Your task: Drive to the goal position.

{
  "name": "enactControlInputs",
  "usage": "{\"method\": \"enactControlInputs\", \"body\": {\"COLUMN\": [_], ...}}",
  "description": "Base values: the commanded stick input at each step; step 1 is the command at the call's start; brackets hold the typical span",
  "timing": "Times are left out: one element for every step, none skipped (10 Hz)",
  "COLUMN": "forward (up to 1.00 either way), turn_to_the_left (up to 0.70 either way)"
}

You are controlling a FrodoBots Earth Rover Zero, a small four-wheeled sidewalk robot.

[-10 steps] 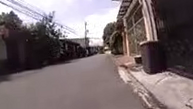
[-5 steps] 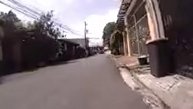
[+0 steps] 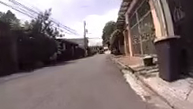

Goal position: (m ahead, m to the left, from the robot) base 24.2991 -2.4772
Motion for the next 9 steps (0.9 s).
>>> {"method": "enactControlInputs", "body": {"forward": [0.70, 0.70, 0.70, 0.70, 0.70, 0.70, 0.70, 0.70, 0.70], "turn_to_the_left": [0.03, 0.03, 0.03, 0.02, 0.01, 0.01, 0.02, 0.02, 0.01]}}
